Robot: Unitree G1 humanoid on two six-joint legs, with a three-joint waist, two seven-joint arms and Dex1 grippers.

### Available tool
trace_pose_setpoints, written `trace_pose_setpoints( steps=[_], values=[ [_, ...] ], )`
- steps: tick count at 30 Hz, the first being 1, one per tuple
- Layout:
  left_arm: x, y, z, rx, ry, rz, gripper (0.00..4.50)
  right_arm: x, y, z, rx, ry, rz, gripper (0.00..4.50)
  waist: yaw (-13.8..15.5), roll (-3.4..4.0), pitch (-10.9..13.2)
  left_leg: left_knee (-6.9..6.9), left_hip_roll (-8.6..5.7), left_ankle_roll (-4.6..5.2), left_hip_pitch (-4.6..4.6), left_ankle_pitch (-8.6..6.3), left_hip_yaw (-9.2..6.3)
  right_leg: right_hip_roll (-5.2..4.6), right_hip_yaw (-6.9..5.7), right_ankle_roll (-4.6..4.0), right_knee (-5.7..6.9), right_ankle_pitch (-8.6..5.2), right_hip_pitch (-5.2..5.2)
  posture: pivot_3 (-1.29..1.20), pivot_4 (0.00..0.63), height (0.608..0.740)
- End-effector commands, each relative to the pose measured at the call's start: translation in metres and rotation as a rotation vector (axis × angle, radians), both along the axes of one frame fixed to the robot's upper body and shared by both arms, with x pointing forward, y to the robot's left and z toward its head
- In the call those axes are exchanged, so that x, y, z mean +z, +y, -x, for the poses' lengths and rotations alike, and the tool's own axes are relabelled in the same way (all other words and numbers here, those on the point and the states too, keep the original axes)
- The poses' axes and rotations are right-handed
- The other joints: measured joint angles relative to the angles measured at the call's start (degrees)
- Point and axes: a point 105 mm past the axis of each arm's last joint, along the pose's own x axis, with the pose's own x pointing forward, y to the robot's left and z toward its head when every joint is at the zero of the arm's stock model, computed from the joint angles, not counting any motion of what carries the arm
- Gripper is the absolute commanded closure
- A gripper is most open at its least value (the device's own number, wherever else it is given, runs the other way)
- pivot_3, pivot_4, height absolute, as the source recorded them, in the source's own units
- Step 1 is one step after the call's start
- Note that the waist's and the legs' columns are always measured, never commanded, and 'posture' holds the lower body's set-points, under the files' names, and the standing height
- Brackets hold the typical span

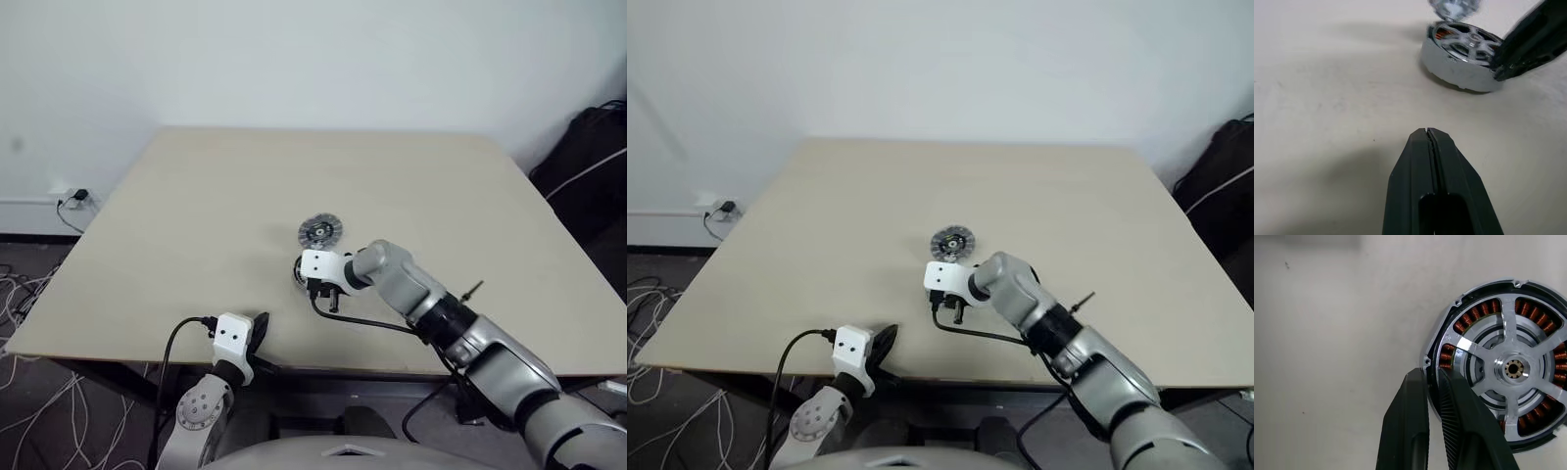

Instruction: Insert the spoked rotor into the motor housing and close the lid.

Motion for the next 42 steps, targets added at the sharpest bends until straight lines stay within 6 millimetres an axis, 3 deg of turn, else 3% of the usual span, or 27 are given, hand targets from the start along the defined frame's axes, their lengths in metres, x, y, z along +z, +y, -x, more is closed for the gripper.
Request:
trace_pose_setpoints(
  steps=[1, 6, 10, 16, 23, 34, 38, 42],
  values=[
    [0.013, -0.003, -0.004, 0.004, -0.044, 0.018, 4.46, 0.035, -0.011, 0.008, -0.114, -0.043, -0.111, 4.43, 0.6, 0.0, 0.0, -0.01, 0.0, 0.01, -0.09, 0.0, -0.04, -0.01, -0.03, -0.01, -0.03, -0.01, -0.05, 0.0, 0.0, 0.74],
    [0.013, -0.007, -0.003, -0.013, -0.034, 0.027, 4.46, 0.038, -0.029, 0.031, -0.264, 0.003, -0.134, 4.43, 0.96, 0.0, 0.0, -0.04, -0.02, 0.04, -0.4, -0.03, -0.03, -0.05, -0.03, -0.05, -0.05, -0.03, -0.4, 0.0, 0.0, 0.74],
    [0.013, -0.01, -0.003, -0.031, -0.03, 0.028, 4.46, 0.038, -0.035, 0.034, -0.453, 0.059, -0.188, 4.43, 0.75, -0.01, 0.01, -0.04, -0.01, 0.04, -0.4, -0.03, -0.03, -0.04, -0.03, -0.06, -0.03, -0.04, -0.41, 0.0, 0.0, 0.74],
    [0.012, -0.011, -0.004, -0.037, -0.026, 0.026, 4.46, 0.041, -0.023, 0.041, -0.615, 0.166, -0.276, 4.43, 0.61, 0.0, 0.01, 0.03, -0.01, 0.06, -0.4, 0.0, -0.03, 0.0, -0.04, 0.0, 0.06, -0.01, -0.41, 0.0, 0.0, 0.74],
    [0.011, -0.009, -0.003, -0.028, -0.02, 0.029, 4.46, 0.033, -0.011, 0.054, -0.645, 0.285, -0.303, 4.43, 0.55, -0.01, 0.01, 0.05, -0.04, 0.09, -0.4, 0.01, -0.02, 0.01, -0.05, 0.02, 0.03, 0.0, -0.38, 0.0, 0.0, 0.74],
    [0.012, -0.01, -0.001, -0.019, -0.019, 0.034, 4.46, 0.02, -0.003, 0.04, -0.755, 0.291, -0.315, 4.43, 0.14, -0.08, -0.05, 0.07, -0.04, 0.11, -0.38, 0.07, 0.0, 0.06, -0.06, 0.12, 0.08, 0.05, -0.35, 0.0, 0.0, 0.74],
    [0.013, -0.009, -0.001, -0.018, -0.02, 0.031, 4.46, 0.027, 0.012, 0.039, -0.698, 0.301, -0.382, 3.15, -0.01, -0.15, -0.09, 0.1, -0.06, 0.18, -0.3, 0.11, 0.04, 0.05, -0.07, 0.18, 0.07, 0.09, -0.24, 0.0, 0.0, 0.74],
    [0.038, -0.014, -0.003, -0.025, -0.052, 0.035, 4.46, 0.039, 0.022, 0.034, -0.67, 0.301, -0.441, 1.94, -0.49, -0.14, -0.07, 0.1, -0.02, 0.18, -0.27, 0.12, 0.05, 0.11, -0.05, 0.27, 0.08, 0.13, -0.25, 0.0, 0.0, 0.74]
  ],
)
